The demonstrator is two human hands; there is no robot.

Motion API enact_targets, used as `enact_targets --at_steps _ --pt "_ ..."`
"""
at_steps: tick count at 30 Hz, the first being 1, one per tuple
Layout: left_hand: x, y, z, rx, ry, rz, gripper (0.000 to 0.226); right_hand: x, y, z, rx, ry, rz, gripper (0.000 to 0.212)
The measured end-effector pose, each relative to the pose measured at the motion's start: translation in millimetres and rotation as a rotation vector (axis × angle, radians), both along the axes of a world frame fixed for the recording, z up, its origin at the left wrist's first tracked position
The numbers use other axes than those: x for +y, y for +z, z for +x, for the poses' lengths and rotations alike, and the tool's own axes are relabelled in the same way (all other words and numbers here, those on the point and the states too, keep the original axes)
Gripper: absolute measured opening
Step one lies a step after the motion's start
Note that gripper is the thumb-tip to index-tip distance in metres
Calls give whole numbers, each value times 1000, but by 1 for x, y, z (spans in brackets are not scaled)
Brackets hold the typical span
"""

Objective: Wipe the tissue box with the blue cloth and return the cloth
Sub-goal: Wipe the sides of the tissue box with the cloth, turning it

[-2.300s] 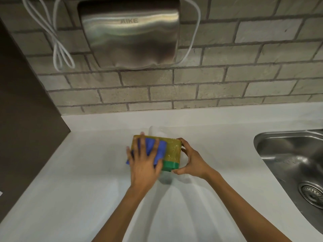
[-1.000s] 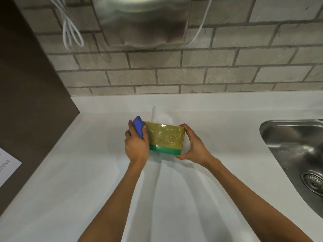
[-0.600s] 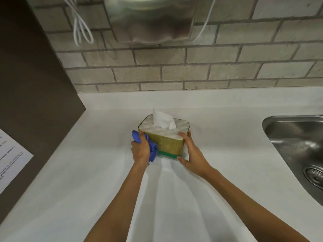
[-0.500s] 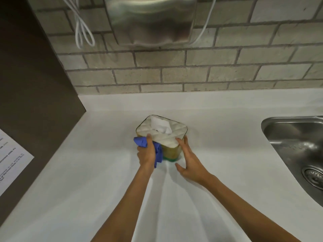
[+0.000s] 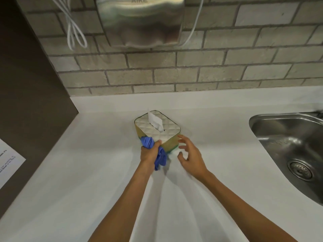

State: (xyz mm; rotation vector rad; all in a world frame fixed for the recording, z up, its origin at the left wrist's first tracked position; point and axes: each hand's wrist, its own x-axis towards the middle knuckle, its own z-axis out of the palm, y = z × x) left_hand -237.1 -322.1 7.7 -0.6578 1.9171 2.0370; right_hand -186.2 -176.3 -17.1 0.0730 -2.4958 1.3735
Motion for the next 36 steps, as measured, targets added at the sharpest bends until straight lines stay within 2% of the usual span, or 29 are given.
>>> enact_targets --at_steps 4,8,14,18,21,23,25,29,32,34,36 --pt "-26 8 -10 -5 -75 -4 18 21 22 -20 65 -164 -104 39" --pt "-50 16 -22 7 -121 -38 22 34 38 -43 -50 -210 -227 26" --pt "-72 20 -49 64 -83 -147 10 41 52 -87 -299 -124 -301 37" --pt "-72 17 -67 125 21 -263 24 39 51 -120 -395 -93 -366 47" --pt "-69 17 -69 153 141 -281 28 35 48 -142 -420 -84 -396 50" --pt "-70 14 -60 123 221 -237 27 33 46 -155 -443 -60 -404 52" --pt "-70 7 -45 68 263 -105 23 30 42 -166 -467 -25 -395 52" --pt "-53 -4 -19 -31 248 104 11 24 28 -176 -507 46 -415 44" --pt "-36 -1 -18 22 196 128 9 20 23 -171 -484 77 -501 19" --pt "-30 2 -22 83 158 100 6 22 23 -164 -458 58 -538 18" --pt "-28 3 -26 118 146 65 23 27 21 -153 -442 25 -518 16"
